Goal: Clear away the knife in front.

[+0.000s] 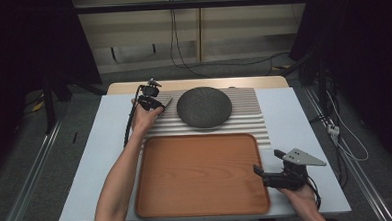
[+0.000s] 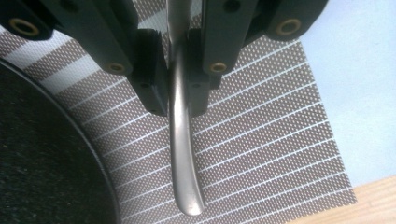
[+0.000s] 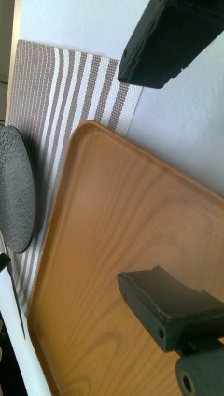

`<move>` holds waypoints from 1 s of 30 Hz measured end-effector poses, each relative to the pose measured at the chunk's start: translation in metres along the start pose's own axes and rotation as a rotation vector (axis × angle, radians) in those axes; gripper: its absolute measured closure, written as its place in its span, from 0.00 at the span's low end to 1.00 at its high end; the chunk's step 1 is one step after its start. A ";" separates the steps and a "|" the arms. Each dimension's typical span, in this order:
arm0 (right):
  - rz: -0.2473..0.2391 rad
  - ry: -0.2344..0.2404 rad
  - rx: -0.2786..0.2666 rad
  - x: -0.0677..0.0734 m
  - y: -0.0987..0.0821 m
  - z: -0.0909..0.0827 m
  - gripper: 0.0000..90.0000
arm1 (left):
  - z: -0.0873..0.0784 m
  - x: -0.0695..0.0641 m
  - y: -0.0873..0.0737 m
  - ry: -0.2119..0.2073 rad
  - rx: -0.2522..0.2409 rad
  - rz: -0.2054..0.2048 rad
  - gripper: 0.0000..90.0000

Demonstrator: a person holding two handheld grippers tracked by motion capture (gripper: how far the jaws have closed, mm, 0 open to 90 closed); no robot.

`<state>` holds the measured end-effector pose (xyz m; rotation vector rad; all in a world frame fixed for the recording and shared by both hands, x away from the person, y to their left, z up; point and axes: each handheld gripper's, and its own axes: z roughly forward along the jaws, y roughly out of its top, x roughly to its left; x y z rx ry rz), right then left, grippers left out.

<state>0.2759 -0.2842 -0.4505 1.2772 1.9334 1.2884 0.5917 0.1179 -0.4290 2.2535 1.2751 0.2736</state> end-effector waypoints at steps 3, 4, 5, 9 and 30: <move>-0.003 0.001 0.001 0.000 0.000 0.000 0.05 | -0.008 -0.002 -0.001 -0.005 -0.010 0.013 0.89; -0.003 0.003 0.001 0.001 0.000 0.000 0.05 | -0.011 -0.003 -0.001 -0.004 -0.021 0.019 0.89; -0.003 0.003 0.001 0.001 0.000 0.000 0.05 | -0.014 -0.005 -0.002 -0.005 -0.029 0.021 0.89; -0.005 0.002 0.000 0.002 0.000 -0.001 0.05 | -0.023 -0.008 -0.006 -0.014 -0.054 0.025 0.89; -0.015 -0.007 0.000 0.003 0.002 0.000 0.05 | -0.062 -0.026 -0.025 -0.050 -0.118 0.033 0.89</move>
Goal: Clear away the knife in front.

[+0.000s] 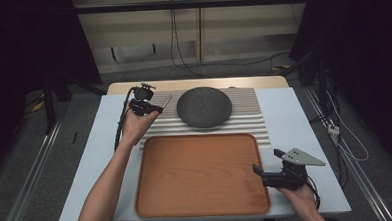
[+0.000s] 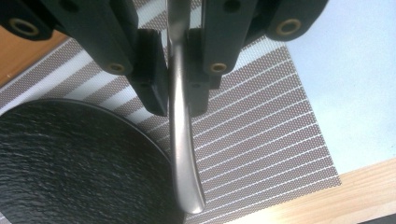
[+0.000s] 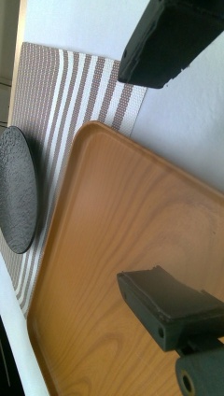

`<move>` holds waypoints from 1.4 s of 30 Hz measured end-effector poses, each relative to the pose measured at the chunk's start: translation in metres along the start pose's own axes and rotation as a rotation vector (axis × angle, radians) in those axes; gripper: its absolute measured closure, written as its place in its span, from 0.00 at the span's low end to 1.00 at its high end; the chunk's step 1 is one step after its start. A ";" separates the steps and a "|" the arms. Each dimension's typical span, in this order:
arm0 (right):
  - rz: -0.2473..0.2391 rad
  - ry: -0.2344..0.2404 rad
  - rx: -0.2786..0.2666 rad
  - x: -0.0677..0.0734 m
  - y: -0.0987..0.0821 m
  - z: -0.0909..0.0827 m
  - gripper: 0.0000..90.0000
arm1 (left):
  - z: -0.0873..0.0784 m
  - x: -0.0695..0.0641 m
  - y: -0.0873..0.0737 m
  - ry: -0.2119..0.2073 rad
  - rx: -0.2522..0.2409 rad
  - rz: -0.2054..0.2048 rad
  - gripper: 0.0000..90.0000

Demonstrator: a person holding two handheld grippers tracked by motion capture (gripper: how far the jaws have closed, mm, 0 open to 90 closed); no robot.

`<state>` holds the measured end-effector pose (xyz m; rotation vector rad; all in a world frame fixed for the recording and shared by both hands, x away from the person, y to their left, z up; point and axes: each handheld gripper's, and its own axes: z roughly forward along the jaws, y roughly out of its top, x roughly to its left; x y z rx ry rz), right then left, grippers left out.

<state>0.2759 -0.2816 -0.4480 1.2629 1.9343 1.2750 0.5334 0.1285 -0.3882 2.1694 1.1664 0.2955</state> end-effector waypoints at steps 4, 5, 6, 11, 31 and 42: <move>0.000 -0.003 -0.002 0.000 0.000 -0.001 0.05 | -0.003 -0.007 -0.004 -0.009 0.002 0.018 0.89; -0.001 -0.003 -0.004 0.000 0.000 -0.001 0.05 | -0.004 -0.010 -0.005 -0.011 -0.007 0.011 0.89; -0.001 -0.003 -0.003 0.000 0.000 -0.001 0.05 | -0.005 -0.011 -0.006 -0.015 0.001 0.026 0.89; -0.001 -0.002 -0.002 0.000 0.000 -0.001 0.05 | -0.012 -0.019 -0.010 -0.024 -0.003 0.032 0.89; -0.004 -0.006 -0.002 0.001 0.000 -0.002 0.05 | -0.044 -0.046 -0.032 -0.018 -0.006 0.082 0.89; -0.007 -0.001 0.007 0.002 0.000 0.000 0.05 | -0.050 -0.058 -0.054 -0.004 0.029 0.069 0.89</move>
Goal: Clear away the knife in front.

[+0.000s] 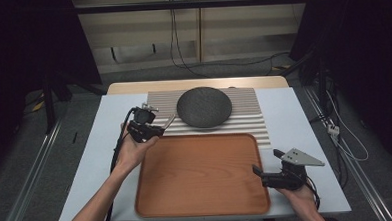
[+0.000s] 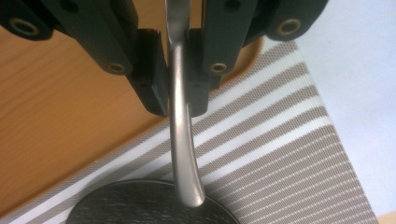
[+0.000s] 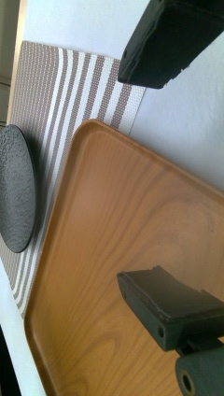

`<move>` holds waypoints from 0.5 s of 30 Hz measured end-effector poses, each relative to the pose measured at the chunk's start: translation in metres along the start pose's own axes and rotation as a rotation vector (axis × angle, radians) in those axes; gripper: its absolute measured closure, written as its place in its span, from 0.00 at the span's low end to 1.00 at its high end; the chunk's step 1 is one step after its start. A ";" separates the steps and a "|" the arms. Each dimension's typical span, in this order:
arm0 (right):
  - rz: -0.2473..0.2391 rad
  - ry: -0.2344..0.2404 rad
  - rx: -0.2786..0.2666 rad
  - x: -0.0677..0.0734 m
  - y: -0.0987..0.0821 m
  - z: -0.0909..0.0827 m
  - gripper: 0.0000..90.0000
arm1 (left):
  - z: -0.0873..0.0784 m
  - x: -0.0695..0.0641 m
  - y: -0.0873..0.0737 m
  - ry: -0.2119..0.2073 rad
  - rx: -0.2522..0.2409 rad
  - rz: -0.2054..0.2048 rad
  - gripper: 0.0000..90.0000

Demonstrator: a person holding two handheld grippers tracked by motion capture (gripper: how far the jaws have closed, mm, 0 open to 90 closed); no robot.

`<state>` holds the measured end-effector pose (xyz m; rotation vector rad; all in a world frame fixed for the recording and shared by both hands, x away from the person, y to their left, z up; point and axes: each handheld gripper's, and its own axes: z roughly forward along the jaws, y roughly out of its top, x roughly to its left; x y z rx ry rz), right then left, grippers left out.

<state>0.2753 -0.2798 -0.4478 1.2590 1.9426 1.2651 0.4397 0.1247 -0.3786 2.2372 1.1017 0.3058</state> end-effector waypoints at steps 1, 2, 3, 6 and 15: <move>0.000 0.000 0.000 0.000 0.000 0.000 0.05 | 0.000 -0.002 -0.001 0.002 0.002 0.002 0.89; -0.001 0.001 0.000 0.000 0.000 0.000 0.05 | 0.001 -0.005 -0.003 -0.002 -0.002 -0.009 0.89; -0.001 0.000 -0.002 0.000 0.000 0.000 0.05 | 0.001 -0.007 -0.005 -0.008 0.002 -0.004 0.89; -0.001 -0.001 -0.001 0.000 0.000 0.000 0.05 | 0.004 -0.013 -0.010 -0.023 0.005 -0.010 0.89; -0.008 -0.001 -0.001 0.001 0.001 -0.001 0.05 | 0.014 -0.029 -0.022 -0.021 0.052 -0.012 0.89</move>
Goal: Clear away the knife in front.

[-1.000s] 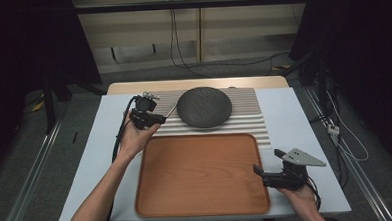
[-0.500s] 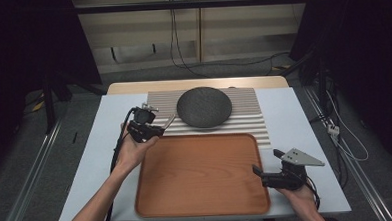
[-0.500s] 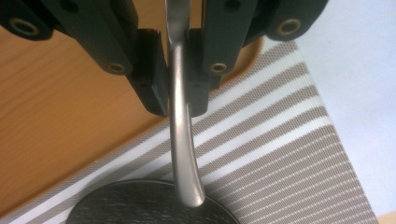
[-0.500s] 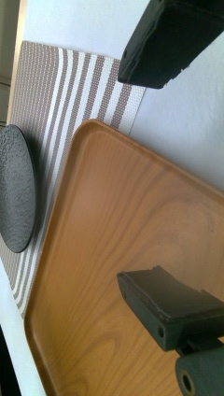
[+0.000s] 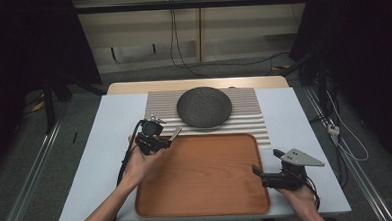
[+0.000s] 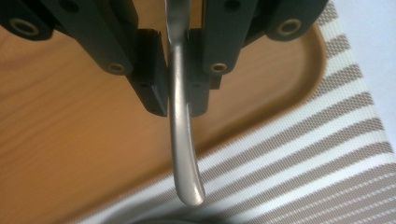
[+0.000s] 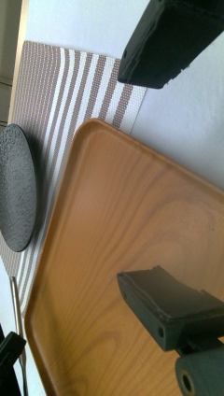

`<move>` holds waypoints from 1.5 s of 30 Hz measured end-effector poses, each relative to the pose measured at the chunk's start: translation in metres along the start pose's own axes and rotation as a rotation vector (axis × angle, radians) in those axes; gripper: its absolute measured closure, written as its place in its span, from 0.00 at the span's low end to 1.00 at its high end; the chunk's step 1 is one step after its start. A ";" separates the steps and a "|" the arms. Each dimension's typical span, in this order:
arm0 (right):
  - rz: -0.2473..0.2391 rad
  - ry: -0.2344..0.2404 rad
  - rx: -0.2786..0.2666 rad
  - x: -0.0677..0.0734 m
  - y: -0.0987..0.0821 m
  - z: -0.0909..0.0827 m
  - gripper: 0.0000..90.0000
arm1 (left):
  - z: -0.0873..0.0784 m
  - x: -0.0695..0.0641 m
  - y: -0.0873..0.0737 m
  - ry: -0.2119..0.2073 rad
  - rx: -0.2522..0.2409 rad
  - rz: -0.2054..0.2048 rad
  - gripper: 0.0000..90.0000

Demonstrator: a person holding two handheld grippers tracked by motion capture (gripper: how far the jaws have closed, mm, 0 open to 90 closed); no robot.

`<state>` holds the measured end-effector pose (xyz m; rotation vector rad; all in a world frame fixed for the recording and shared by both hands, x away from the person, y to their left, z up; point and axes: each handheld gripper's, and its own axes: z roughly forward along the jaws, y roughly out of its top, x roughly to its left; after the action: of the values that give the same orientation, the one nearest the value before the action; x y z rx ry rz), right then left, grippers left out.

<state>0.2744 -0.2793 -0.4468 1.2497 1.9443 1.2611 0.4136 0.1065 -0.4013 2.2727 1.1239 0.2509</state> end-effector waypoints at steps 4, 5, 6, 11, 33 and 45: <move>0.005 0.001 -0.001 0.000 0.000 0.000 0.05 | 0.002 -0.007 -0.007 0.000 0.021 0.013 0.89; 0.005 0.001 0.000 0.000 0.000 0.001 0.05 | 0.003 -0.008 -0.008 -0.003 0.024 0.009 0.89; 0.003 0.003 -0.001 0.000 0.000 0.001 0.05 | 0.005 -0.009 -0.010 -0.005 0.028 0.006 0.89; 0.001 0.002 0.000 0.000 0.000 0.000 0.05 | 0.013 -0.013 -0.018 -0.009 0.048 0.001 0.89; 0.001 0.003 0.001 0.001 0.000 0.001 0.05 | 0.010 -0.021 -0.043 -0.016 0.049 -0.002 0.89; 0.000 0.005 0.001 0.002 0.000 0.001 0.05 | 0.009 -0.013 -0.047 -0.099 0.012 -0.029 0.81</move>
<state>0.2745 -0.2774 -0.4472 1.2484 1.9485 1.2648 0.3778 0.1152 -0.4348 2.2517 1.1091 0.1187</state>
